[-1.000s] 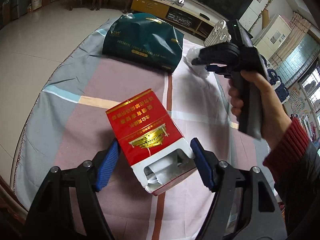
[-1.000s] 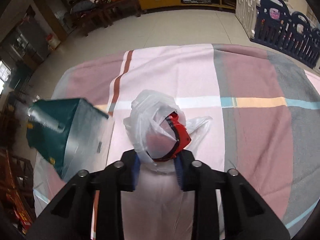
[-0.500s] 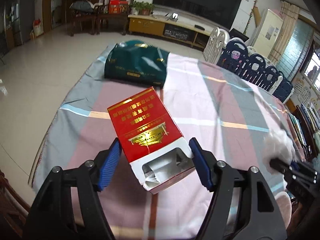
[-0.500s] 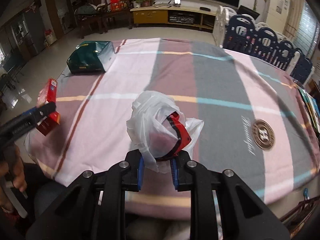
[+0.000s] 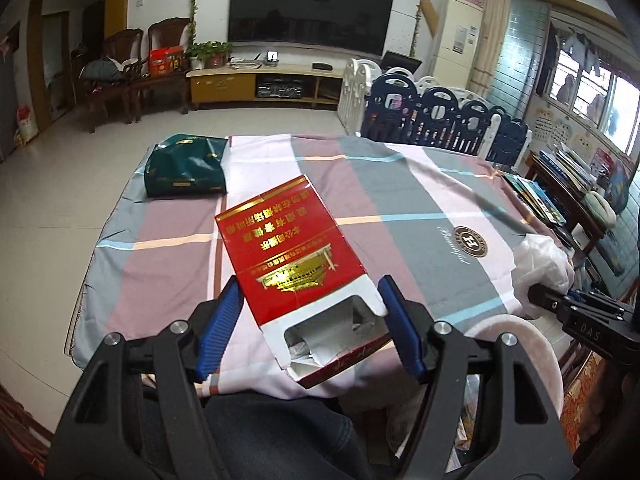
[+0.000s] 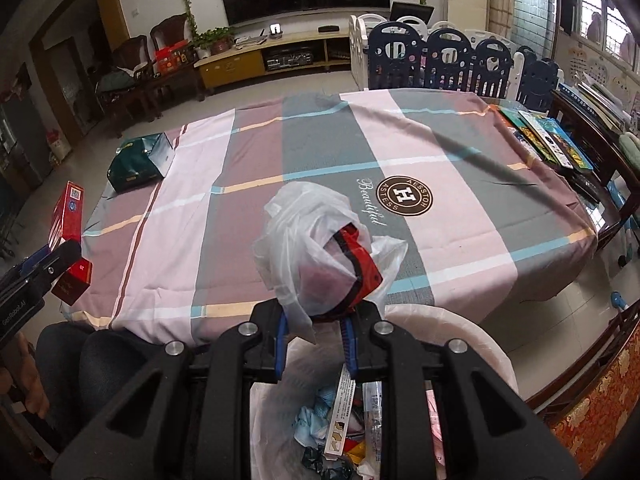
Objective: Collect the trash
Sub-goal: 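Carry the red box and white plastic bag over the wastebasket with both grippers, then open both grippers to drop the red box and white bag into the basket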
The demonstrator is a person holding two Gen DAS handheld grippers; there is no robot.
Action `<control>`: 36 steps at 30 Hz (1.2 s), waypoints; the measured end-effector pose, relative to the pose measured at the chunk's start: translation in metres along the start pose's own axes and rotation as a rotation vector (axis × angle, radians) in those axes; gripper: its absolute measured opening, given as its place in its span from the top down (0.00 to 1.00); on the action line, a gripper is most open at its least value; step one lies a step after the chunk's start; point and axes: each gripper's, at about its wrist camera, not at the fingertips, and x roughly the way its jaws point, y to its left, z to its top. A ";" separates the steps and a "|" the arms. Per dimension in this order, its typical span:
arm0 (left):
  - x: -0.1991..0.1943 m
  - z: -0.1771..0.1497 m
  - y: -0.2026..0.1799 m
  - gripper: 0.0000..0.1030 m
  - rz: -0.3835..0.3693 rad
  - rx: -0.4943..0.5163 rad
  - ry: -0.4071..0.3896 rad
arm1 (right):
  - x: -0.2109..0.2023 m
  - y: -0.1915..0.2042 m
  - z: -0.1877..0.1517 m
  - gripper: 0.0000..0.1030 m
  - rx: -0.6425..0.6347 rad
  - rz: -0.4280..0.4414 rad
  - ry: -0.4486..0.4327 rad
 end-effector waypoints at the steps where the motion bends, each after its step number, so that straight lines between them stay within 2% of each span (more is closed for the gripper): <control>1: -0.003 -0.002 -0.003 0.33 -0.008 0.002 0.003 | -0.004 -0.001 -0.001 0.78 0.003 0.000 -0.007; 12: -0.021 -0.012 -0.037 0.33 -0.067 0.066 0.010 | -0.041 -0.022 -0.011 0.78 0.041 -0.013 -0.051; 27: -0.040 -0.008 -0.049 0.33 -0.095 0.084 -0.009 | -0.068 -0.049 -0.029 0.78 0.040 -0.081 -0.059; 32: -0.048 -0.012 -0.060 0.33 -0.139 0.087 0.013 | -0.066 -0.054 -0.053 0.78 0.069 -0.046 0.002; 36: -0.055 -0.014 -0.069 0.33 -0.157 0.093 0.022 | -0.035 -0.054 -0.085 0.78 0.108 -0.042 0.144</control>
